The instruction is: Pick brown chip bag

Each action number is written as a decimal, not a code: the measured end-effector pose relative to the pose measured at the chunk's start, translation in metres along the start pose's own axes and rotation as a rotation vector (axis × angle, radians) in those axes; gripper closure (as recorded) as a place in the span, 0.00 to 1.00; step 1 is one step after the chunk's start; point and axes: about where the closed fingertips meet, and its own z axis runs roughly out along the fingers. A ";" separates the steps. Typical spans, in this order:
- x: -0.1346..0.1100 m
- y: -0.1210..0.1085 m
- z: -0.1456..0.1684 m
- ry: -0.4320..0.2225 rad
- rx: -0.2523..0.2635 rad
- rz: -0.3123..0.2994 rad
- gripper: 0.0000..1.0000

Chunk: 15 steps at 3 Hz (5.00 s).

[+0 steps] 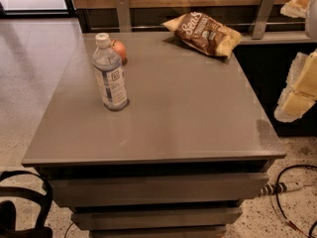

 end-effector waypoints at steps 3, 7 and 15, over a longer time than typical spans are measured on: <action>0.015 -0.098 0.023 -0.029 0.151 0.084 0.00; 0.010 -0.202 0.137 -0.165 0.086 0.220 0.00; -0.014 -0.317 0.319 -0.361 0.205 0.395 0.00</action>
Offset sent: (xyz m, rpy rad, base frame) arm 0.1074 -0.0455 0.0076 0.0344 -0.1355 -0.1304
